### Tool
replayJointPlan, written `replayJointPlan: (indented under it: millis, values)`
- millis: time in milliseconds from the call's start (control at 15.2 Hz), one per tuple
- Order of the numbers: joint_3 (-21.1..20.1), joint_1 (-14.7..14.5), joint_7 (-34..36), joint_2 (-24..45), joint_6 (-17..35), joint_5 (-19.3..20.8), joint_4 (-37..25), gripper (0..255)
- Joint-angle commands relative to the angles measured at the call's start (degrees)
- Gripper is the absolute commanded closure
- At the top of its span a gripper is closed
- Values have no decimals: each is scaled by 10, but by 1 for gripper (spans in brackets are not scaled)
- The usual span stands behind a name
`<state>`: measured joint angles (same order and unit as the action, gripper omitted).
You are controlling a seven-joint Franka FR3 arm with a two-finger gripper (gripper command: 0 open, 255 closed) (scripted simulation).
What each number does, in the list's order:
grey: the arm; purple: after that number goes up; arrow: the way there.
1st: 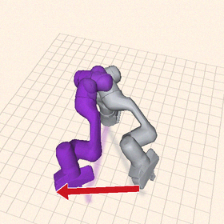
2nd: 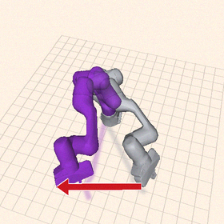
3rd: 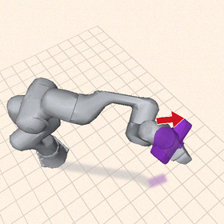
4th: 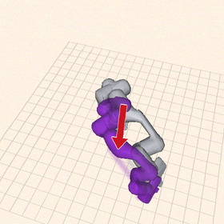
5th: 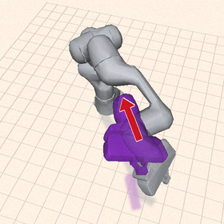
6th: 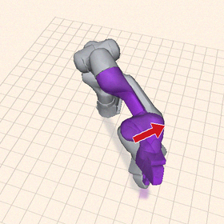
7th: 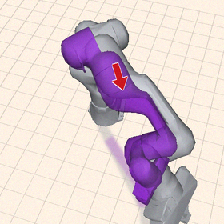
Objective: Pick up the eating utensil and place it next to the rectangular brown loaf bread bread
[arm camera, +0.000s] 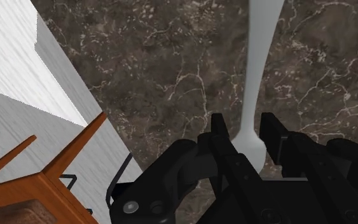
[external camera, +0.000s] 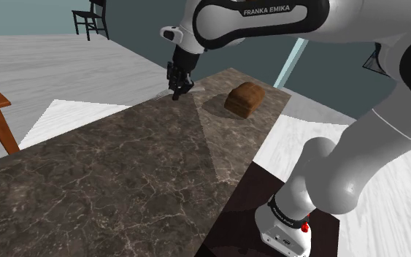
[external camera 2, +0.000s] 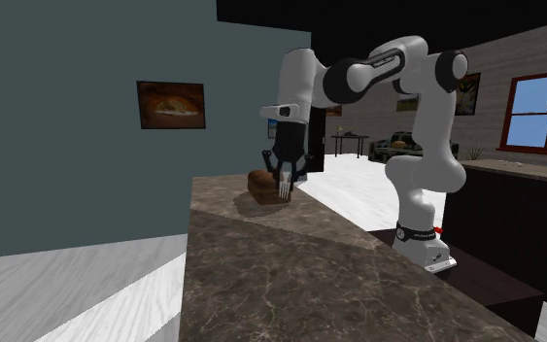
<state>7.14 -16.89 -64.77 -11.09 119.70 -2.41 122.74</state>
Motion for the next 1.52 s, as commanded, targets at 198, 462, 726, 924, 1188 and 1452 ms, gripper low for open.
replayJointPlan:
  millis: [198,462,726,924,1188,1452]
  values:
    - [35,27,-56,-61,-7,11,56,255]
    - [66,50,-101,-104,-15,25,92,255]
    - [101,75,-148,-139,-27,42,116,255]
    - [128,94,-184,-160,-36,56,128,255]
    - [167,119,-236,-180,-49,75,134,255]
    - [209,142,-289,-189,-62,93,129,255]
